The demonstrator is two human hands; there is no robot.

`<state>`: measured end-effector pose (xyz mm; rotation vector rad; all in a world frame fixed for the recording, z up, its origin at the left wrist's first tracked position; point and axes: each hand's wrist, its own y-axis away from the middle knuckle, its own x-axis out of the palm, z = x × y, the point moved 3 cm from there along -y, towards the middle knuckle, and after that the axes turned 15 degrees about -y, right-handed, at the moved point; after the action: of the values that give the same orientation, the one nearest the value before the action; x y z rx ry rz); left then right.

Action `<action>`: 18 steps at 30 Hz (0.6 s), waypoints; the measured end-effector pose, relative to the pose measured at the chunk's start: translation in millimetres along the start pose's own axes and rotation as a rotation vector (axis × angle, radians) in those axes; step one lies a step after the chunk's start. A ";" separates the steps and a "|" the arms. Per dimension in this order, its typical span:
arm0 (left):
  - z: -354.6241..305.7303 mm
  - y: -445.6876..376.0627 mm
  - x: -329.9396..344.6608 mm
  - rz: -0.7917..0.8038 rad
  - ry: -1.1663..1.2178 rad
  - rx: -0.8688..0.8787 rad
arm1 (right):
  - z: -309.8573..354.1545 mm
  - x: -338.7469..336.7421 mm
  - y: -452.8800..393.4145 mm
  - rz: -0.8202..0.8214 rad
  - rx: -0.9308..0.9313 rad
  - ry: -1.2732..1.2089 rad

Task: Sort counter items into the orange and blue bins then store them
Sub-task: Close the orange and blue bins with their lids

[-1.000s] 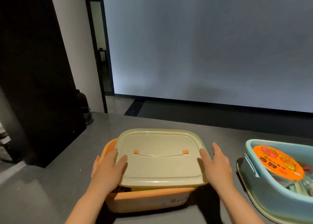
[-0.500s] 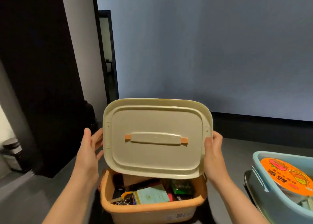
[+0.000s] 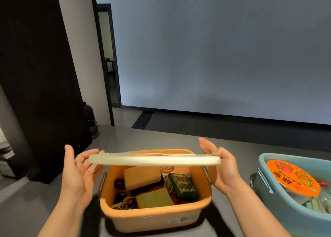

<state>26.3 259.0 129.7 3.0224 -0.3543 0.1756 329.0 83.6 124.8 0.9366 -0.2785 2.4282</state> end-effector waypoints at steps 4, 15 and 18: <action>5.7 6.8 13.2 0.048 -0.163 -0.063 | 1.6 4.4 -1.9 0.013 -0.068 0.225; 70.0 1.5 18.6 0.100 -1.182 0.042 | -39.3 -30.8 5.0 -0.049 -0.011 0.937; 73.6 7.6 16.5 -0.015 -1.373 0.137 | -42.2 -34.7 5.4 -0.100 -0.019 0.939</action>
<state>48.1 240.2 59.7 2.7003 -0.3653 -1.9333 324.0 80.7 70.2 -0.2483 0.0892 2.4682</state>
